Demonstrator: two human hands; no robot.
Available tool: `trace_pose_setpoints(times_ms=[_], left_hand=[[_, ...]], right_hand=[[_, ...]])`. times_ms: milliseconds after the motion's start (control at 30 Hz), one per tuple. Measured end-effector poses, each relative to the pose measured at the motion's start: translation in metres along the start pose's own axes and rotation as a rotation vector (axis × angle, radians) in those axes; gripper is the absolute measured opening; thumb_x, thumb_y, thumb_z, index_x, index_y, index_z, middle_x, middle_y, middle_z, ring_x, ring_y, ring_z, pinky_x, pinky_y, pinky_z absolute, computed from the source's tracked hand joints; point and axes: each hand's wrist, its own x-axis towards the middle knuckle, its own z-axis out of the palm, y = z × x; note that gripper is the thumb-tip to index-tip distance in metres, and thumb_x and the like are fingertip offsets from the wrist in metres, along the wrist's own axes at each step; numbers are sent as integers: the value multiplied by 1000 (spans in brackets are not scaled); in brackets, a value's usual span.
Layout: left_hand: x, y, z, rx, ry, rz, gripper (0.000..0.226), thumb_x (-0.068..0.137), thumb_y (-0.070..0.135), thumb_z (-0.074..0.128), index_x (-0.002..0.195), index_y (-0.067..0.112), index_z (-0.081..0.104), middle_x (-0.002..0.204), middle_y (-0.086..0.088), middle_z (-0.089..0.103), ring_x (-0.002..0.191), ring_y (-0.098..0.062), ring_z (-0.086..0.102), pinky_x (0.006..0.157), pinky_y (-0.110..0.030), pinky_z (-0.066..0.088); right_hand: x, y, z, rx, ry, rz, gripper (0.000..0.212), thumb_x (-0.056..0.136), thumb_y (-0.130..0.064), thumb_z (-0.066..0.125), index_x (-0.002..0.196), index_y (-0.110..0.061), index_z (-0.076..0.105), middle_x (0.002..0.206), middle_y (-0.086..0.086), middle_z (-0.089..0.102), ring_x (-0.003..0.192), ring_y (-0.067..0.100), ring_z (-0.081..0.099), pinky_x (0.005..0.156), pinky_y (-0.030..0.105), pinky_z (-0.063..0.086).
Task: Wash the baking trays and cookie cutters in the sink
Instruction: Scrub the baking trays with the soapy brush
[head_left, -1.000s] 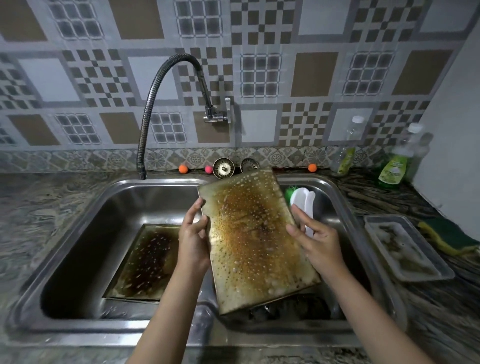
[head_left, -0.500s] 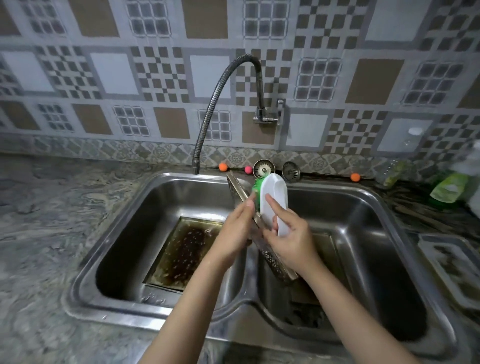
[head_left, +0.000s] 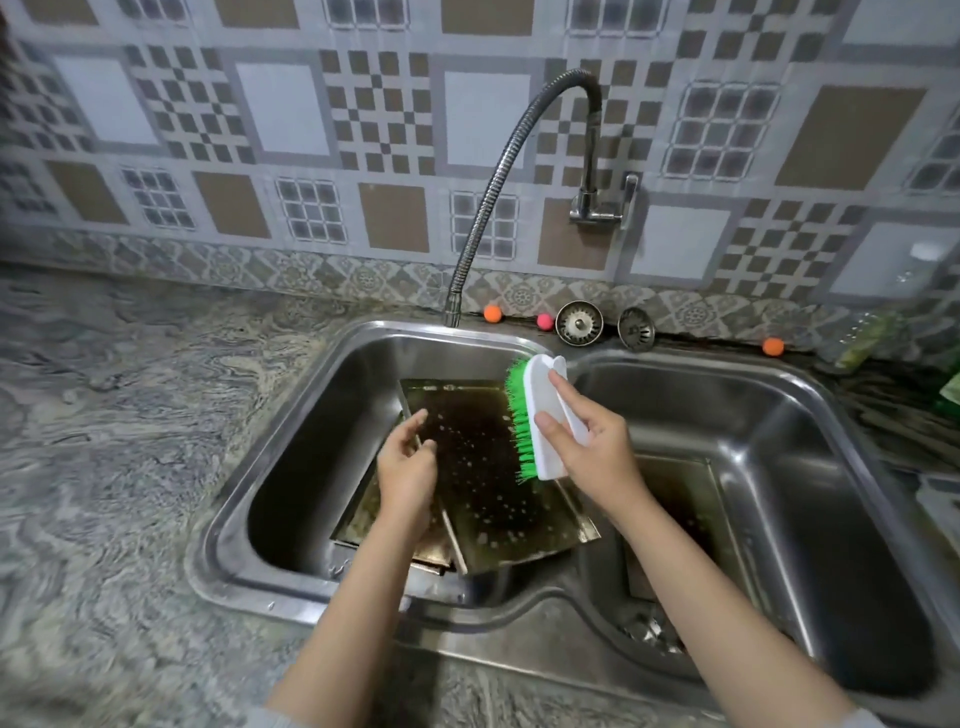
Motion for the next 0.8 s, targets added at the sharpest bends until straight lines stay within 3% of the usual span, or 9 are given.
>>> trace_pose_setpoints(times_ms=[133,233,333,400,500,600,667,733,800], left_hand=[[48,-16,-30,96,24,4,39,96,-3,40,127,13,57,131,-6,57,119,-19,54,108,-41,40],[88,-23,-49,217,7,5,38,97,-1,38,129,13,54,135,-5,52,125,-19,48,110,-38,37],[126,-35,-62,316,-41,8,36,97,-1,38,128,11,53,134,-7,52,123,-19,49,110,-36,37],[146,-46,-65,386,-99,9,35,97,-2,39,126,10,54,130,-7,54,119,-18,50,107,-33,38],[169,-68,-67,454,-195,-6,34,95,-7,41,123,6,56,125,-10,56,115,-19,52,96,-24,39],[187,-91,-73,489,-264,-94,36,94,-6,40,111,18,59,121,-11,58,118,-28,55,98,-33,44],[192,-97,-75,548,-301,-145,38,94,-4,39,104,28,58,119,-7,57,120,-29,52,96,-34,44],[193,-97,-73,692,-380,-144,39,95,1,40,117,30,55,127,-4,48,128,-29,41,101,-36,37],[192,-94,-67,993,-399,-78,45,95,11,45,134,33,47,142,-6,30,132,-32,26,109,-41,25]], right_hand=[[16,16,4,-178,-29,13,51,88,-21,66,130,-44,49,126,-36,45,119,-9,45,94,8,35],[24,24,10,-244,-11,34,46,88,-25,65,119,-55,52,122,-38,47,115,-9,48,91,9,37],[31,32,16,-270,13,50,42,88,-24,64,121,-49,55,121,-36,49,112,-12,48,85,2,35],[36,41,18,-298,33,72,39,89,-26,63,123,-45,57,120,-33,52,109,-11,51,85,7,38],[42,51,17,-338,87,115,37,91,-27,61,126,-39,58,116,-28,56,103,-8,52,80,3,38],[43,57,14,-361,132,131,36,92,-24,60,127,-33,58,107,-22,59,96,-5,52,74,-1,35],[42,60,10,-347,154,149,35,92,-23,60,126,-31,58,112,-21,58,100,-7,53,75,-3,34],[41,62,5,-304,176,161,35,92,-19,60,126,-26,59,120,-20,55,107,-14,49,80,-5,32],[38,62,-3,-304,200,166,35,92,-18,61,126,-24,59,122,-18,54,109,-16,46,82,-5,31]])
